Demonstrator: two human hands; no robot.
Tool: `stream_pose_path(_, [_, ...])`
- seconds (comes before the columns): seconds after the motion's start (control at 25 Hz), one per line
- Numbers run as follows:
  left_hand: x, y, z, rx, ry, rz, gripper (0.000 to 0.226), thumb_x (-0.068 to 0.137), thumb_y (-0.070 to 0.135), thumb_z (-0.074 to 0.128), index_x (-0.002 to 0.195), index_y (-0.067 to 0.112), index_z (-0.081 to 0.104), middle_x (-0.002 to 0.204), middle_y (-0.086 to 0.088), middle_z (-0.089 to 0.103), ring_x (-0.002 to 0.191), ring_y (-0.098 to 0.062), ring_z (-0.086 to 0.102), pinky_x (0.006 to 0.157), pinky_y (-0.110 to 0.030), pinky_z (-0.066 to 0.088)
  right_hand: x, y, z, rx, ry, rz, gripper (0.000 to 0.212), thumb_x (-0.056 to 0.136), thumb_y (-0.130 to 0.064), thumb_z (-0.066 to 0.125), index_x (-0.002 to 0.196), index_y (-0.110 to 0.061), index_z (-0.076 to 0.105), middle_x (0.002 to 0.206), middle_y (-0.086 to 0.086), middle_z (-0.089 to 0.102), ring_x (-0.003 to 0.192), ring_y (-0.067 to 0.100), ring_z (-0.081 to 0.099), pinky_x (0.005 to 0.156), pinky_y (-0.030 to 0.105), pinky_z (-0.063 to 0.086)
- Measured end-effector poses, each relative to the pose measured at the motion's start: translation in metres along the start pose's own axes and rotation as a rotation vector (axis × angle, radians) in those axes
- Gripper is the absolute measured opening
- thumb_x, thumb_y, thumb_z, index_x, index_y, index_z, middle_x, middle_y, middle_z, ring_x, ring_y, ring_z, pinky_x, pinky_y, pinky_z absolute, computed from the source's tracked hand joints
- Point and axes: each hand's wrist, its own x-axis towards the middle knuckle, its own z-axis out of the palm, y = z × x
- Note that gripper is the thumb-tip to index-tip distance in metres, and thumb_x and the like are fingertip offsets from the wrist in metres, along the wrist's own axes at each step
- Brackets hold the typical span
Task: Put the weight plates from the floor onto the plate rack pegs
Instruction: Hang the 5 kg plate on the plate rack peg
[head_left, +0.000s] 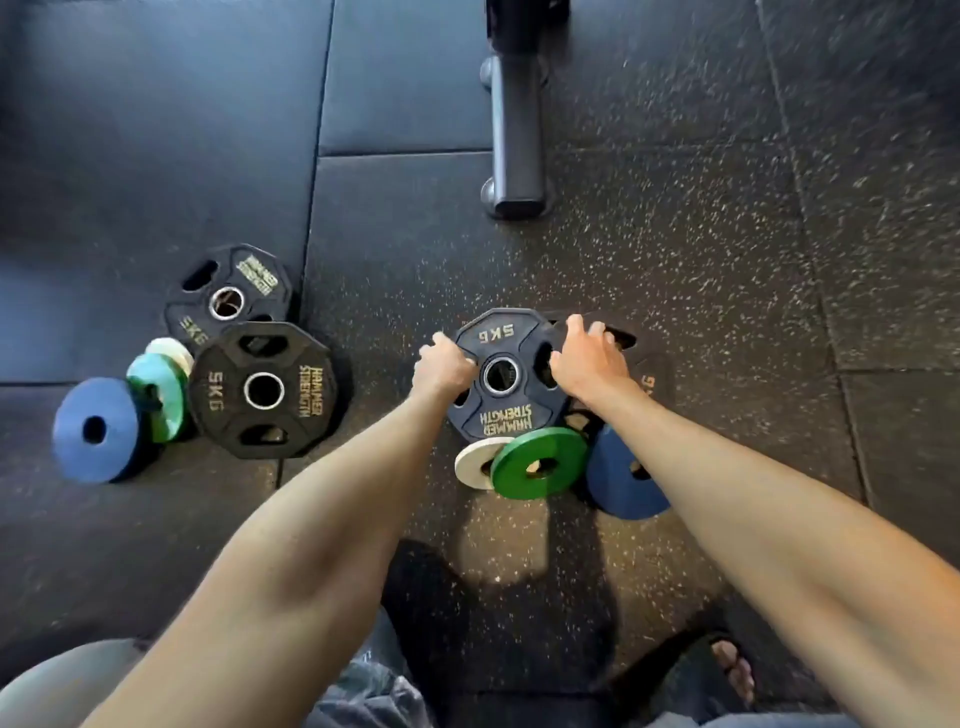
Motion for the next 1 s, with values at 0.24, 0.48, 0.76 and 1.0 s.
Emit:
stream_pose_path(0.24, [0.062,-0.046,0.064,0.015,-0.001,-0.166,0.056,0.094,0.020,0.055,0.140,-0.002,0.029,0.141,-0.025,0.045,0.129,-0.041,0.047,0.101,-0.045,0.042,0.048,0.019,0.069,-0.037,0.007,0.068,0.066,0.100,-0.024,0.047,0.154,-0.009,0.013,0.139,0.023,0.049,0.123,0.041,0.052,0.090,0.045,0.045])
stream_pose_path(0.48, [0.069,-0.052,0.086,-0.071,0.062,-0.108,0.051,0.094,0.008,0.055,0.136,-0.004,0.029,0.135,-0.026,0.052,0.125,-0.042,0.051,0.098,-0.045,0.045,0.055,0.026,0.092,0.110,0.160,0.048,0.064,0.096,-0.006,0.037,0.154,-0.012,0.011,0.119,0.021,0.062,0.104,0.039,0.059,0.073,0.041,0.042])
stream_pose_path(0.76, [0.023,-0.030,0.038,-0.097,0.155,-0.008,0.050,0.092,0.004,0.058,0.132,-0.005,0.030,0.126,-0.027,0.059,0.117,-0.041,0.057,0.091,-0.043,0.046,0.015,0.016,0.055,0.244,0.331,0.010,0.047,0.097,-0.014,0.043,0.141,-0.016,0.027,0.104,0.016,0.066,0.091,0.038,0.061,0.067,0.037,0.036])
stream_pose_path(1.0, [-0.071,0.028,-0.087,-0.169,0.234,0.027,0.060,0.091,0.005,0.061,0.139,-0.005,0.026,0.132,-0.025,0.057,0.124,-0.041,0.054,0.099,-0.042,0.044,-0.058,-0.032,-0.074,0.292,0.512,-0.119,0.044,0.097,-0.015,0.048,0.138,-0.011,0.031,0.102,0.019,0.066,0.092,0.040,0.063,0.070,0.037,0.037])
